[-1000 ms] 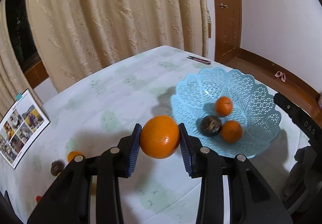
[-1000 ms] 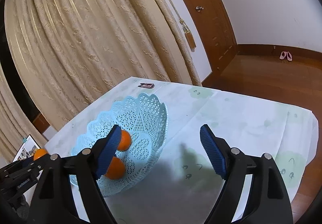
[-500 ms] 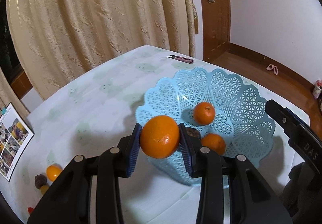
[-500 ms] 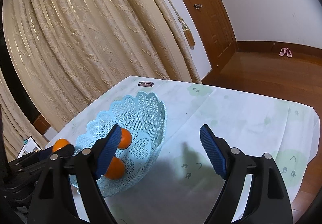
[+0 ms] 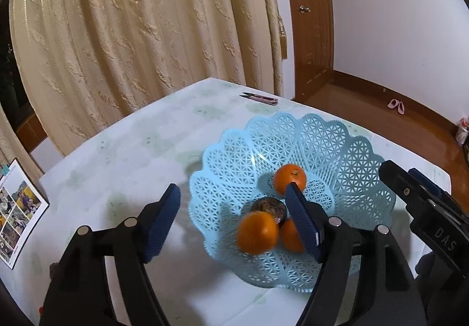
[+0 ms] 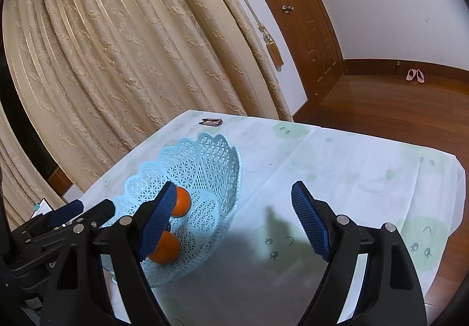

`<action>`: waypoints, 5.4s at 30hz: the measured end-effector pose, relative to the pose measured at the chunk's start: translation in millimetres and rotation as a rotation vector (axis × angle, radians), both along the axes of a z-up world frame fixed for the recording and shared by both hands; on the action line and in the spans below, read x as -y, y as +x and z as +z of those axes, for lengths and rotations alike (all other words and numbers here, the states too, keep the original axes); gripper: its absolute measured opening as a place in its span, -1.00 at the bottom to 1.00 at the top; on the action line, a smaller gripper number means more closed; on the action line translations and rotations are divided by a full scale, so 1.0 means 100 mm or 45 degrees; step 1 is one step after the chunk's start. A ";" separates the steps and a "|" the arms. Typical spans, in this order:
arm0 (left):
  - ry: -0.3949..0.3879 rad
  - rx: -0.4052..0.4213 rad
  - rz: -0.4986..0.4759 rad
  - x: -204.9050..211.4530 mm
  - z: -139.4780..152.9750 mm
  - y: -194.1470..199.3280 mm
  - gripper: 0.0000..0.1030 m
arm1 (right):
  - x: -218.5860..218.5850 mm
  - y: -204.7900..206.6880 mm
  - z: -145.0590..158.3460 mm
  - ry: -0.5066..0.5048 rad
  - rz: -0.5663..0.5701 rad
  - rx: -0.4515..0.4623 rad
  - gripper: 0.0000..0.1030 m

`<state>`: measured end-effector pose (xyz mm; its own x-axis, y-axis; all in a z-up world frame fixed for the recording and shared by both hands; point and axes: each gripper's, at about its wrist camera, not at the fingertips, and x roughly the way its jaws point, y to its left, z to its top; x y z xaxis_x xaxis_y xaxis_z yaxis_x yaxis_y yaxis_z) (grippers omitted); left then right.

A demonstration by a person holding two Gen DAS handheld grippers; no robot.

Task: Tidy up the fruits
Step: 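Carry the large orange into the blue basket and open the left tool, then move the open left tool back to the pile toward a dark brown avocado, then grasp the dark brown avocado with the left tool while the right tool grasps an orange, then release the avocado into the blue basket with the left tool while the right tool releases the orange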

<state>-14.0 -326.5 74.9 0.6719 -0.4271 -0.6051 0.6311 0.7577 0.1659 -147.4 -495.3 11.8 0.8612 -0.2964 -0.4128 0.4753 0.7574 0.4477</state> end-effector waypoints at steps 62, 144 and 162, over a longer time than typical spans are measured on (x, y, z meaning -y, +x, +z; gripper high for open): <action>-0.241 -0.577 0.652 -2.95 -0.38 1.27 0.48 | -2.30 0.94 0.06 -0.291 0.778 -0.291 0.81; -0.389 -0.339 0.560 -2.92 0.32 0.85 -0.22 | -0.94 1.79 0.34 -0.112 0.497 -0.510 -0.17; -0.342 -0.347 0.487 -2.62 0.28 0.76 -0.22 | -0.59 1.50 0.50 -0.064 0.412 -0.414 0.05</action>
<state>62.1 -64.1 102.6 0.6437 -0.3464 -0.6824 0.2952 0.9351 -0.1961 2.1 -436.5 61.5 0.7409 -0.0600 -0.6689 0.3201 0.9071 0.2733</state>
